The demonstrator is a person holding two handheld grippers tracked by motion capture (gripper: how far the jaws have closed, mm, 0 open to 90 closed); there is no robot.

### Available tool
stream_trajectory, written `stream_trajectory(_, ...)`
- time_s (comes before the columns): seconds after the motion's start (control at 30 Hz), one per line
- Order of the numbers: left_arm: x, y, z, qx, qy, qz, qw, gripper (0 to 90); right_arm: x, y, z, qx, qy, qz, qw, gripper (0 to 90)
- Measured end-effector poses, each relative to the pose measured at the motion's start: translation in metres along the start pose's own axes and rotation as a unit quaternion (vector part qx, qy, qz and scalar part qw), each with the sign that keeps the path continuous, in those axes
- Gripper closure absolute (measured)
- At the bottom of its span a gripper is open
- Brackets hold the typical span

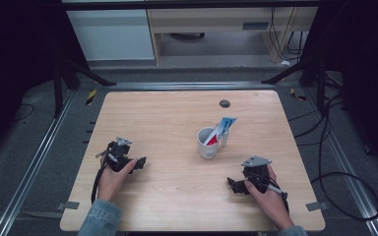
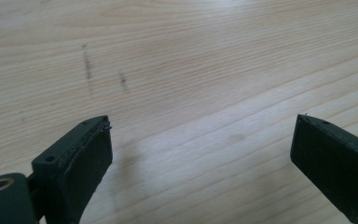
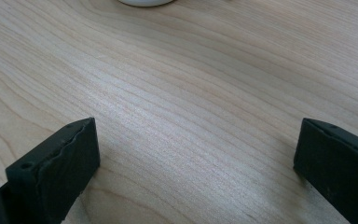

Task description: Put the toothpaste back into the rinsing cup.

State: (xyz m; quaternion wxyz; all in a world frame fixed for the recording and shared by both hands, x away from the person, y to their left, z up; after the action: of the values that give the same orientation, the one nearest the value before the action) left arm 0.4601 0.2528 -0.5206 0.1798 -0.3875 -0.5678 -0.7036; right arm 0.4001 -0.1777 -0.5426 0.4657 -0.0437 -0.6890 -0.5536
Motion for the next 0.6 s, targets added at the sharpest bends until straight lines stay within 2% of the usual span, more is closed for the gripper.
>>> stream_trajectory(0.1, -0.005, -0.005, 0.01, -0.005, 0.022, 0.013, 0.9997, 4.7, 0.0, 0.0, 0.0, 0.0, 0.0, 0.0, 1.0, 0.4)
stream_trajectory(0.23, -0.007, -0.007, 0.017, 0.004, 0.017, 0.018, 0.9997, 4.6, 0.0, 0.0, 0.0, 0.0, 0.0, 0.0, 1.0, 0.4)
stream_trajectory(0.33, -0.007, -0.008, 0.023, 0.009, 0.023, 0.019, 0.9995, 3.3, 0.0, 0.0, 0.0, 0.0, 0.0, 0.0, 1.0, 0.4)
stream_trajectory(0.43, -0.009, -0.009, 0.03, 0.017, 0.028, 0.011, 0.9994, 2.4, 0.0, 0.0, 0.0, 0.0, 0.0, 0.0, 1.0, 0.4)
stream_trajectory(0.57, -0.012, -0.014, 0.036, 0.025, 0.032, -0.029, 0.9988, 0.0, 0.0, 0.0, 0.0, 0.001, 0.0, 0.0, 1.0, 0.4)
stream_trajectory(0.6, -0.012, -0.015, 0.037, 0.026, 0.033, -0.033, 0.9986, 0.0, 0.0, 0.0, 0.0, 0.0, 0.0, 0.0, 1.0, 0.4)
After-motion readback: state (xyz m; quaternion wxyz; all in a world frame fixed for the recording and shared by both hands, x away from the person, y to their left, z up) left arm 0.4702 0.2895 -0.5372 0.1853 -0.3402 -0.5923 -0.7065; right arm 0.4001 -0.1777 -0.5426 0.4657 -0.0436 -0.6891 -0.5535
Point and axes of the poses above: each handheld gripper's, and its own axes: x roughly backward along the jaws, y roughly out of its top, z roughly to its left, the point moved 4 cm from there along -x, roughly forward along the jaws, and after that the axes turned 4 degrees about y, right-handed, at the moved point
